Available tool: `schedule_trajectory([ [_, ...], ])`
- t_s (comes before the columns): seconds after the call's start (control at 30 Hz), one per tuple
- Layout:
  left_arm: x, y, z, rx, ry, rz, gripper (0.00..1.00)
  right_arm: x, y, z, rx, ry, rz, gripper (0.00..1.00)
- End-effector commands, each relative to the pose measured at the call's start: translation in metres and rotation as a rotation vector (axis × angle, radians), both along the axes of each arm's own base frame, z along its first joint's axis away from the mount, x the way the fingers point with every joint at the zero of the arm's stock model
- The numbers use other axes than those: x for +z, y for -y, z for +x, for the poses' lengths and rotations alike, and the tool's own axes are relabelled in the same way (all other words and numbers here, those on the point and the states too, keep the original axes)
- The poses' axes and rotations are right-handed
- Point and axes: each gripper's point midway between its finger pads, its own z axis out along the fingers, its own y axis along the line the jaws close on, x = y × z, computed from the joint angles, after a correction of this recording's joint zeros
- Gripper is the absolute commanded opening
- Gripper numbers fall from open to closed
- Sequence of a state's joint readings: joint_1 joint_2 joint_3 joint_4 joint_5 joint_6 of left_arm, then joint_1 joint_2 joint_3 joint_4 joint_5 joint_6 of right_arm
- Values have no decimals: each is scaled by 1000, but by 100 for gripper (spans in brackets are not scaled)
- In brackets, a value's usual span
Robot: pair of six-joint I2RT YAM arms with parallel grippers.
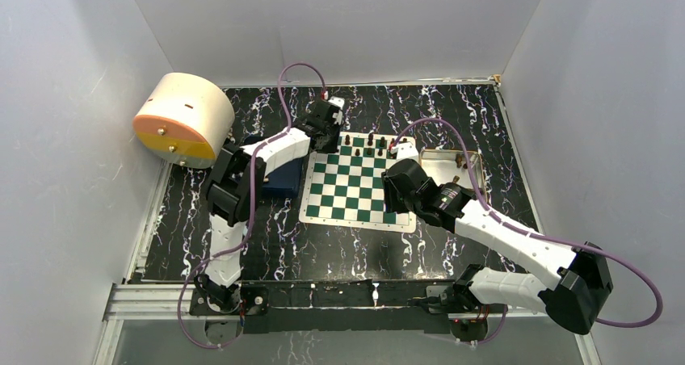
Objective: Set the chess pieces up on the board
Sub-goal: Place the chess piece on the chessboard.
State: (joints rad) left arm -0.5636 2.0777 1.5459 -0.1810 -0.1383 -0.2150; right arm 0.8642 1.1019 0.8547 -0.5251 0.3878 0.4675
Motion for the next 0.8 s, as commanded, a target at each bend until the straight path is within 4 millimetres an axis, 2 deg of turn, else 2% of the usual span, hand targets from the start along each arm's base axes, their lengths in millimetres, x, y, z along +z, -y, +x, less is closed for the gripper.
schedule_trajectory([
  [0.0,23,11,19,-14,75,-28,4,21,-2,10,-19,51,24,50],
  [0.23,17,12,24,-16,72,-25,4,23,1,10,-27,57,19,50],
  [0.77,-6,11,22,-25,36,-3,7,23,3,10,-29,63,7,51],
])
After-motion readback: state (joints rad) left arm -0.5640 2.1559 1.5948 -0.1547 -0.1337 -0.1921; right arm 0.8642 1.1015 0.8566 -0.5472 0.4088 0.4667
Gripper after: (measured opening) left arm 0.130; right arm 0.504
